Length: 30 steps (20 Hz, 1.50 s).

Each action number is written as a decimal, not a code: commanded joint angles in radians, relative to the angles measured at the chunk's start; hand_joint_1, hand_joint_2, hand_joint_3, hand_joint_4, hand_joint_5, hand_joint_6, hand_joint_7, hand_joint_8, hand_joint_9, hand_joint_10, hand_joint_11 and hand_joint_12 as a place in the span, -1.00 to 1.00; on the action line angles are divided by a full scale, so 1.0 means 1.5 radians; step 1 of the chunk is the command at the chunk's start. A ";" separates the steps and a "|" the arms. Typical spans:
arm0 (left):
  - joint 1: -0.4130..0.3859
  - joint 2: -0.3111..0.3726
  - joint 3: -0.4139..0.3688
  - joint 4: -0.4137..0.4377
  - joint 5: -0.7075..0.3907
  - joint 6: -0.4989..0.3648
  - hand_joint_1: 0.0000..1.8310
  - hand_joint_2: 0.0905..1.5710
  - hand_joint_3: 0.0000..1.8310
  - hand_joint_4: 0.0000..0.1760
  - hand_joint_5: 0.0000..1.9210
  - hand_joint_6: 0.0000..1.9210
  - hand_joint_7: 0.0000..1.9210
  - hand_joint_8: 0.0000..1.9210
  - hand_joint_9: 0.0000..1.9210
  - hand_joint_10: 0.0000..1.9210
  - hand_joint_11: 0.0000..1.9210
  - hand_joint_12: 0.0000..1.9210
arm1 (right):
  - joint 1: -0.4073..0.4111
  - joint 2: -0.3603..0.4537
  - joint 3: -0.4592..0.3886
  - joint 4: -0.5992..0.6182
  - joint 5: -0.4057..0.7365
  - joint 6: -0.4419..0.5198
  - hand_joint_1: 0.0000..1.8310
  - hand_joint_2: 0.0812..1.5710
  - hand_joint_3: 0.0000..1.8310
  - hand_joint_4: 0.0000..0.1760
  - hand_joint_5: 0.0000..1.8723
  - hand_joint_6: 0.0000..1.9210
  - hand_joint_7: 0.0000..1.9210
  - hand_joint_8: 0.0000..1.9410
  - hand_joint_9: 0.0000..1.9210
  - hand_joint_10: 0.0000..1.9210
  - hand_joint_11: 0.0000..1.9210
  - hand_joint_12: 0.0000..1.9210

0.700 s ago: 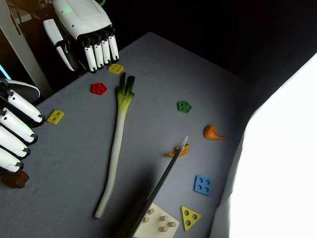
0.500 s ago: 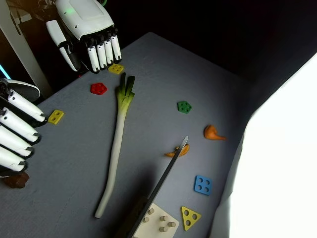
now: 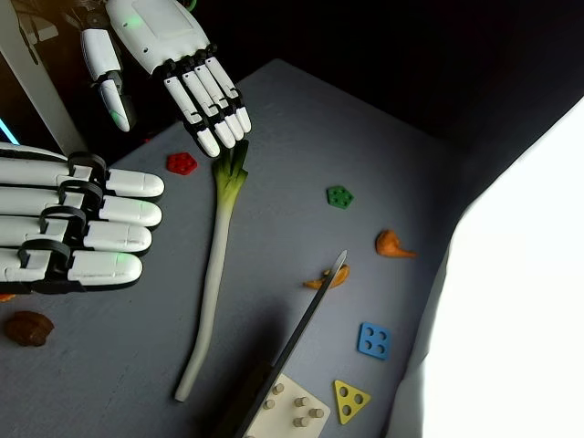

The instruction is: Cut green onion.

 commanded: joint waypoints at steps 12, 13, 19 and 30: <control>0.135 -0.050 0.026 0.191 0.094 -0.042 -0.64 0.72 -0.99 -0.94 -0.98 -1.00 -1.00 -1.00 -1.00 -1.00 -1.00 -1.00 | 0.011 -0.093 0.198 0.134 0.038 -0.005 0.13 0.16 -1.00 -0.76 -1.00 -1.00 -1.00 -1.00 -1.00 -1.00 -1.00 -1.00; 0.143 -0.058 0.030 0.206 0.094 -0.049 -0.74 0.75 -0.98 -0.90 -0.97 -0.99 -1.00 -1.00 -1.00 -1.00 -1.00 -1.00 | 0.007 -0.096 0.208 0.134 0.038 -0.005 0.13 0.16 -1.00 -0.84 -1.00 -1.00 -1.00 -1.00 -1.00 -1.00 -1.00 -1.00; 0.211 -0.117 0.041 0.270 0.121 -0.089 -0.64 0.71 -1.00 -0.93 -0.96 -0.99 -0.97 -1.00 -1.00 -1.00 -1.00 -1.00 | -0.024 -0.151 0.319 0.136 0.033 0.056 0.17 0.16 -1.00 -0.76 -1.00 -1.00 -1.00 -1.00 -1.00 -1.00 -1.00 -1.00; 0.268 -0.173 0.070 0.266 0.150 -0.127 -0.75 0.75 -0.98 -0.95 -1.00 -1.00 -1.00 -1.00 -1.00 -1.00 -1.00 -1.00 | -0.085 -0.215 0.430 0.041 0.123 0.130 0.21 0.13 -1.00 -1.00 -1.00 -1.00 -1.00 -1.00 -1.00 -1.00 -1.00 -1.00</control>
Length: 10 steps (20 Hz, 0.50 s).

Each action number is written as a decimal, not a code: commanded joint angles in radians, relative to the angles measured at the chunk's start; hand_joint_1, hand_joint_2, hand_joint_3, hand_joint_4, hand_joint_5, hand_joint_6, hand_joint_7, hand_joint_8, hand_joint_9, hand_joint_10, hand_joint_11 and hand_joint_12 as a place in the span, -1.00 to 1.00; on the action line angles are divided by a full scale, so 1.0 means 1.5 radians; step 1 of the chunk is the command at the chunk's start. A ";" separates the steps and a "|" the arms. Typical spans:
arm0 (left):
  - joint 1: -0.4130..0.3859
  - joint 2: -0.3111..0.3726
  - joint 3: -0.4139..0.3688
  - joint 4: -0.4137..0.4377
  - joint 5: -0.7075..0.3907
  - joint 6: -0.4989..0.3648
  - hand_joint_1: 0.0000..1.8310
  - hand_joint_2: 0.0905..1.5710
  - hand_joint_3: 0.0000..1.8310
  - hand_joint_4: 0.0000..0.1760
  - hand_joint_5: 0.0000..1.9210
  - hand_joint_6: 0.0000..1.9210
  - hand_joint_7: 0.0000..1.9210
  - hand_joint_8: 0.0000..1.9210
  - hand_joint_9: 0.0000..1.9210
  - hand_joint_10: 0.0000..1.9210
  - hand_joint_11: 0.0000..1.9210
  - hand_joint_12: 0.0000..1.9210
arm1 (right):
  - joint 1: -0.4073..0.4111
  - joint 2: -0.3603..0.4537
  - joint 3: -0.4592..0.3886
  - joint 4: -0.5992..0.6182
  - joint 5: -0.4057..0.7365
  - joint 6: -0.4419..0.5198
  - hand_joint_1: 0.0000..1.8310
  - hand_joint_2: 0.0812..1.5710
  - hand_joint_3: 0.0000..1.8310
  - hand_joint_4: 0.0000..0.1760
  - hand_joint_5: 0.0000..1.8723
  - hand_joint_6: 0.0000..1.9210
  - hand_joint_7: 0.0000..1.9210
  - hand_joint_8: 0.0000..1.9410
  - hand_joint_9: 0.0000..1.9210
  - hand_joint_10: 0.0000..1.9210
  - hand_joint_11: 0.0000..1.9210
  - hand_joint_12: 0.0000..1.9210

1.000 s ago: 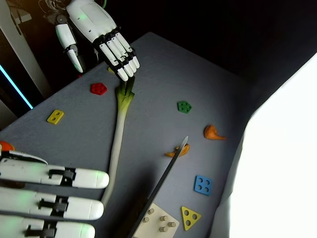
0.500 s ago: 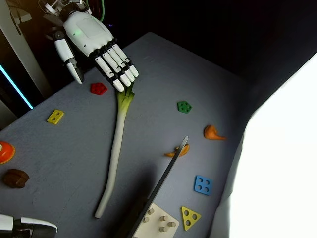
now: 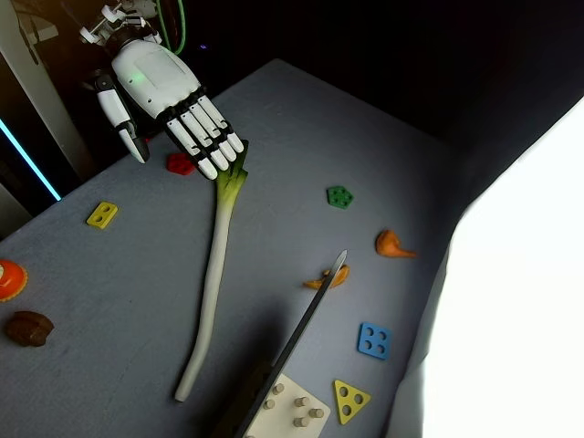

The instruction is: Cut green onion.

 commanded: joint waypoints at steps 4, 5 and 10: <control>0.002 -0.025 0.016 0.042 0.037 -0.015 -1.00 0.79 -0.98 -1.00 -1.00 -1.00 -1.00 -1.00 -1.00 -1.00 -1.00 -1.00 | -0.001 -0.001 0.030 -0.076 0.073 0.072 0.18 0.16 -1.00 -1.00 -1.00 -1.00 -1.00 -1.00 -1.00 -1.00 -1.00 -1.00; 0.002 -0.029 0.019 0.037 0.037 -0.018 -1.00 0.78 -0.98 -1.00 -1.00 -1.00 -1.00 -1.00 -1.00 -1.00 -1.00 -1.00 | -0.001 -0.003 0.037 -0.079 0.066 0.085 0.14 0.16 -1.00 -1.00 -1.00 -1.00 -1.00 -1.00 -1.00 -1.00 -1.00 -1.00; 0.005 -0.033 0.021 0.028 0.037 -0.019 -1.00 0.81 -0.98 -1.00 -0.98 -0.99 -1.00 -1.00 -1.00 -1.00 -1.00 -1.00 | 0.002 -0.020 0.069 -0.085 0.043 0.113 0.15 0.14 -1.00 -1.00 -1.00 -1.00 -1.00 -1.00 -1.00 -1.00 -1.00 -1.00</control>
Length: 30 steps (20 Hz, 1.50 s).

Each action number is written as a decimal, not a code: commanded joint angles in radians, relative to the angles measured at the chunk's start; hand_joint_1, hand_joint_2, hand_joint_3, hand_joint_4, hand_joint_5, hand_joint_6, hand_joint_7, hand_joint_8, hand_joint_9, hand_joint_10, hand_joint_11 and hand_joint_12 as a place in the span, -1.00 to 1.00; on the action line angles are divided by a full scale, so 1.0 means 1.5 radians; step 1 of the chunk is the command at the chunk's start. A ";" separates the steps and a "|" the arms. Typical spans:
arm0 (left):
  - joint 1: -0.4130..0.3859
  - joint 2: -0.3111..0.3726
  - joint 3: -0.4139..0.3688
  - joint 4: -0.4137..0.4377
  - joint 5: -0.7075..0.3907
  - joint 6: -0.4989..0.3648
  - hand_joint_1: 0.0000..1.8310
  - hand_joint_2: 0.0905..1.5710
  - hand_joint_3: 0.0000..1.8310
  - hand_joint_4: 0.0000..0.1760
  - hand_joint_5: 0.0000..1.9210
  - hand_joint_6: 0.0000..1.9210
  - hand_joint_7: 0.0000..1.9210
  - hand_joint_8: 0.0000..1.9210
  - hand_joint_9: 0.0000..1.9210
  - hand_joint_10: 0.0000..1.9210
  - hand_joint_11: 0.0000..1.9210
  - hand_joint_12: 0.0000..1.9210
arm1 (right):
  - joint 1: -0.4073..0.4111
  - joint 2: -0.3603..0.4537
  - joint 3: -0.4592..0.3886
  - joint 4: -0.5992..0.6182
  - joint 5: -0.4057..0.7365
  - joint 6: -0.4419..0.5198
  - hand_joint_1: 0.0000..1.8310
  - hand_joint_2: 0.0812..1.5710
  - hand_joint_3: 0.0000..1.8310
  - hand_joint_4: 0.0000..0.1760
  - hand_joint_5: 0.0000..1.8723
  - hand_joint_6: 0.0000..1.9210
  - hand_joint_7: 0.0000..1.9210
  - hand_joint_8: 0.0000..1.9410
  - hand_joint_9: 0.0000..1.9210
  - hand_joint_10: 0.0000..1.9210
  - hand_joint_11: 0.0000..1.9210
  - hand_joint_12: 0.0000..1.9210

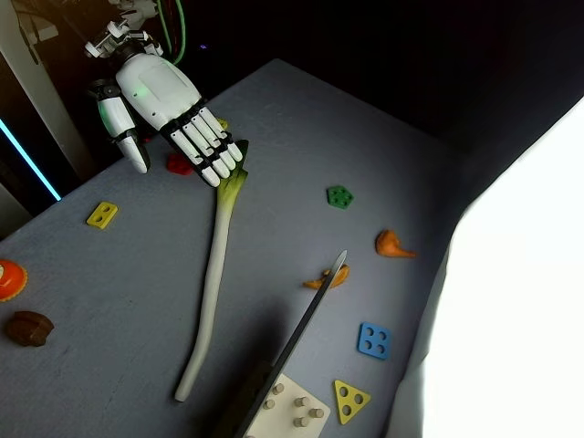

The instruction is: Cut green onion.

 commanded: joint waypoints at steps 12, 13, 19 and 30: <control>0.004 -0.009 0.001 0.069 0.038 -0.002 -1.00 0.82 -0.98 -1.00 -1.00 -1.00 -1.00 -1.00 -1.00 -1.00 -1.00 -1.00 | -0.005 -0.115 0.165 -0.007 0.069 -0.005 0.18 0.15 -1.00 -1.00 -1.00 -1.00 -1.00 -1.00 -1.00 -1.00 -1.00 -1.00; 0.007 -0.011 0.002 0.071 0.038 -0.002 -1.00 0.82 -0.98 -1.00 -1.00 -1.00 -1.00 -1.00 -1.00 -1.00 -1.00 -1.00 | -0.005 -0.131 0.186 -0.009 0.069 -0.005 0.19 0.14 -1.00 -1.00 -1.00 -1.00 -1.00 -1.00 -1.00 -1.00 -1.00 -1.00; 0.017 -0.011 0.007 0.079 0.029 -0.002 -0.98 0.84 -0.99 -1.00 -0.98 -0.99 -1.00 -1.00 -1.00 -1.00 -1.00 -1.00 | -0.006 -0.174 0.230 -0.043 0.085 0.032 0.21 0.15 -1.00 -1.00 -1.00 -1.00 -1.00 -1.00 -1.00 -1.00 -1.00 -1.00; 0.021 -0.023 0.018 0.082 0.027 -0.002 -1.00 0.83 -1.00 -1.00 -0.99 -1.00 -0.99 -1.00 -1.00 -1.00 -1.00 -1.00 | -0.016 -0.190 0.235 -0.042 0.095 0.069 0.14 0.16 -1.00 -1.00 -1.00 -1.00 -1.00 -1.00 -1.00 -1.00 -1.00 -1.00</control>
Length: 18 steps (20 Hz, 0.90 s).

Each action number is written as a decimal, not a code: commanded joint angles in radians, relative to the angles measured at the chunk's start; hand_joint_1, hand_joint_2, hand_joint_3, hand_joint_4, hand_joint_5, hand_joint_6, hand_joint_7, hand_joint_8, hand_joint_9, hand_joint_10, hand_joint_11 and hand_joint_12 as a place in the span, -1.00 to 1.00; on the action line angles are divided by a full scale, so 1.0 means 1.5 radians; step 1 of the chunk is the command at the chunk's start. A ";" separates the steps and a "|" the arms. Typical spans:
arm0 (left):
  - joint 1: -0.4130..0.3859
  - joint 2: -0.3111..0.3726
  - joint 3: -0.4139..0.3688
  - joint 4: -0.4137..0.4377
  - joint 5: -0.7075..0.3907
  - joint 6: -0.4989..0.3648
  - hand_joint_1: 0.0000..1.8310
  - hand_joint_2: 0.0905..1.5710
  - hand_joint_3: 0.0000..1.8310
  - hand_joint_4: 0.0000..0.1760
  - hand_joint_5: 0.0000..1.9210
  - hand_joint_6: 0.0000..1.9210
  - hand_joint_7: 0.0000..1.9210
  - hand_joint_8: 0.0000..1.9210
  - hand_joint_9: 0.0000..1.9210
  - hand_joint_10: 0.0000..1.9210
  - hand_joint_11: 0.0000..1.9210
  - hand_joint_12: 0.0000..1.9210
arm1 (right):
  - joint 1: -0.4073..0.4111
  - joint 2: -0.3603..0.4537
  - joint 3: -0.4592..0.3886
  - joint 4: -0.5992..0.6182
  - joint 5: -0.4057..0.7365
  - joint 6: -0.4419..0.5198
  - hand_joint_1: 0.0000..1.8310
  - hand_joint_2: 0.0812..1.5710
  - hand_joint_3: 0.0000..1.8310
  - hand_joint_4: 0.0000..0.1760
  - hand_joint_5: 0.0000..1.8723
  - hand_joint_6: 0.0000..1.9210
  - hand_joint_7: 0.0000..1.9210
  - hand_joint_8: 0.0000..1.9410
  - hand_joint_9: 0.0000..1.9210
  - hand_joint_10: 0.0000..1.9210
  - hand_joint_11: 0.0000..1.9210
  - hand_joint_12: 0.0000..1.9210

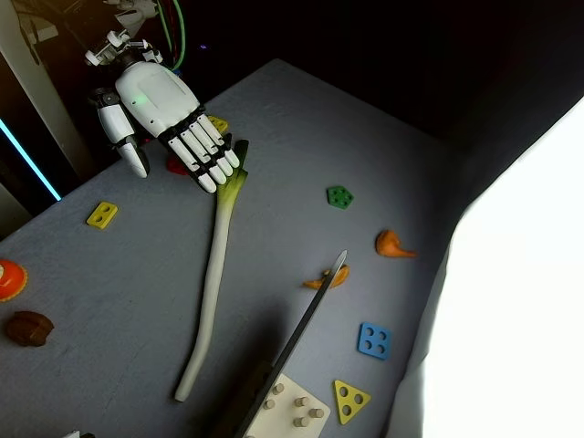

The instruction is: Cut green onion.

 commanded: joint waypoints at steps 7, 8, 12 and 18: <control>0.012 -0.007 0.011 0.058 0.028 -0.007 -1.00 0.82 -1.00 -1.00 -1.00 -1.00 -1.00 -1.00 -1.00 -1.00 -1.00 -1.00 | -0.009 0.007 0.008 0.020 0.087 0.004 0.11 0.17 -1.00 -1.00 -0.64 -0.80 -0.47 -0.94 -0.68 -0.62 -1.00 -0.25; 0.014 -0.008 0.013 0.058 0.027 -0.007 -1.00 0.82 -1.00 -1.00 -1.00 -1.00 -1.00 -1.00 -1.00 -1.00 -1.00 -1.00 | -0.009 0.007 0.008 0.020 0.087 0.004 0.16 0.13 -1.00 -1.00 -0.54 -0.60 -0.37 -0.78 -0.68 -0.22 -1.00 0.10; 0.021 -0.011 0.023 0.058 0.022 -0.007 -1.00 0.82 -1.00 -1.00 -1.00 -1.00 -1.00 -1.00 -1.00 -1.00 -1.00 -1.00 | -0.013 0.007 0.008 0.021 0.087 0.004 0.17 0.14 -1.00 -1.00 -0.60 0.18 -0.52 0.18 -0.64 0.42 -1.00 0.70; 0.025 -0.015 0.035 0.054 0.019 -0.007 -1.00 0.80 -1.00 -1.00 -1.00 -1.00 -1.00 -1.00 -1.00 -1.00 -1.00 -1.00 | -0.022 0.007 0.009 0.022 0.090 0.004 0.22 0.22 -1.00 -1.00 -0.55 0.93 -0.48 0.74 -0.62 0.93 -0.69 1.00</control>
